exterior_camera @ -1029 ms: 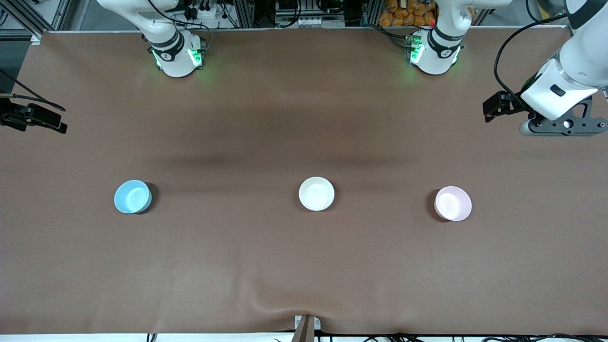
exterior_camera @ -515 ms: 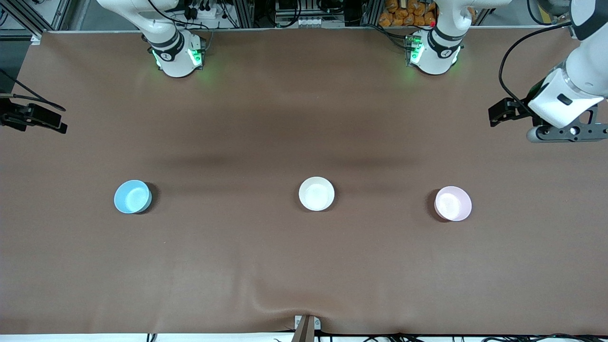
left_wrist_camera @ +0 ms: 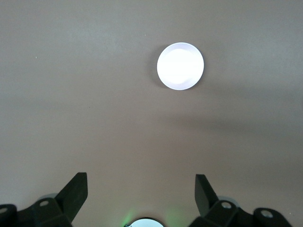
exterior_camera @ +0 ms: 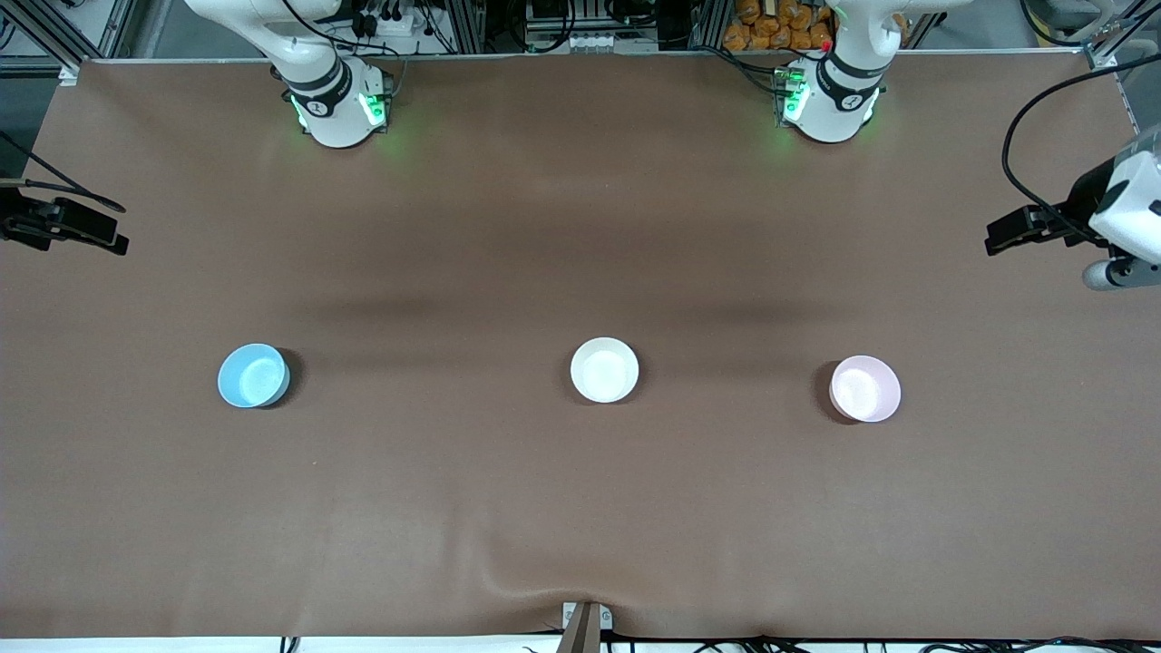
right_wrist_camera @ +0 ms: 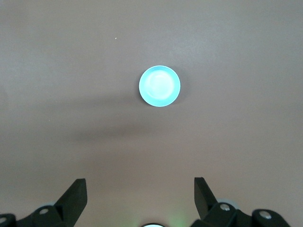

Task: Stack pink and blue bowls on white bowl
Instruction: 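Move the left gripper from rest toward the pink bowl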

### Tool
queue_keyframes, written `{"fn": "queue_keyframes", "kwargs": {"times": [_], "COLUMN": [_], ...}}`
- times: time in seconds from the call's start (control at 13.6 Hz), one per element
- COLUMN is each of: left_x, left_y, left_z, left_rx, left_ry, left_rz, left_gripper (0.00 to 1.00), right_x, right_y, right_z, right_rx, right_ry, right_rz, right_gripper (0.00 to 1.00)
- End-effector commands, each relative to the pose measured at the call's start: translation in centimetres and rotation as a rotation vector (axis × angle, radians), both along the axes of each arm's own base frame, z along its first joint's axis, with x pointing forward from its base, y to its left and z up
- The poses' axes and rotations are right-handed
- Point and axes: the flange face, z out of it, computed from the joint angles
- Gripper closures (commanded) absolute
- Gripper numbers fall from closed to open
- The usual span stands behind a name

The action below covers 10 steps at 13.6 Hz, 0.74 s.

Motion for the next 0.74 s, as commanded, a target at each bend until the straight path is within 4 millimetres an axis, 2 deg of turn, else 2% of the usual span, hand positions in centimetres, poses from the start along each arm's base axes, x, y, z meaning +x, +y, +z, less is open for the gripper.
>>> {"fn": "queue_keyframes", "kwargs": {"times": [0.0, 0.37, 0.66], "left_x": [0.9, 2.9, 5.7], "left_y": [1.1, 1.8, 1.6], "left_z": [-1.7, -5.0, -10.0], "left_rx": [-0.030, -0.031, -0.050], "left_ry": [0.019, 0.024, 0.020], "left_rz": [0.018, 0.029, 0.034], "left_gripper": [0.00, 0.00, 0.00], "right_x": [0.3, 0.3, 0.3], "right_y": [0.1, 0.0, 0.1], "right_z": [0.4, 0.4, 0.4], "right_rx": [-0.019, -0.019, -0.020], "right_ry": [-0.001, -0.001, -0.001], "right_rz": [-0.001, -0.003, 0.000], "right_gripper": [0.00, 0.00, 0.00]}}
